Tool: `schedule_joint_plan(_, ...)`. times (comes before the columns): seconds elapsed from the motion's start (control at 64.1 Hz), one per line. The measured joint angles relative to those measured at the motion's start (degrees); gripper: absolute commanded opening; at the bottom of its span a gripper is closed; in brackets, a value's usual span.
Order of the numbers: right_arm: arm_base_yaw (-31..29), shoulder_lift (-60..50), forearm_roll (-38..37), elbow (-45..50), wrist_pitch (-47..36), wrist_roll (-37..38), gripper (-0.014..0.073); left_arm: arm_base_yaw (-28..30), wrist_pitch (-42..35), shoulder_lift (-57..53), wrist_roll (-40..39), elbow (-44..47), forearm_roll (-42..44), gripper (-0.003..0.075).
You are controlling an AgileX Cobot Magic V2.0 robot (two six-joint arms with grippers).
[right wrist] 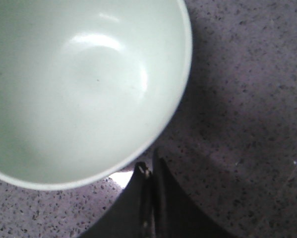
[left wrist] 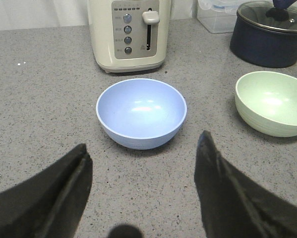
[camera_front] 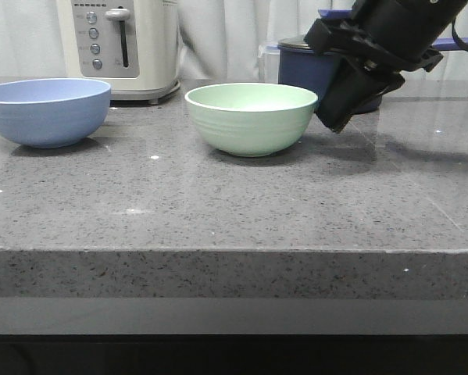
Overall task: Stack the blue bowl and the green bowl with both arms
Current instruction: 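Reach the left gripper down and grasp the light blue bowl's rim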
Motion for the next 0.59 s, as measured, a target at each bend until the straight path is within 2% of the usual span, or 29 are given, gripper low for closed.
schedule_joint_plan(0.265,0.00,0.00,0.11,0.00,0.00,0.00,-0.0057,0.00,1.06,3.07,0.00,-1.86,1.15,0.0439)
schedule_joint_plan(0.593,0.00,0.00,0.11,0.00,0.00,-0.05,-0.0057,0.85,13.04,23.23,0.08,-18.93,3.55,0.0439)
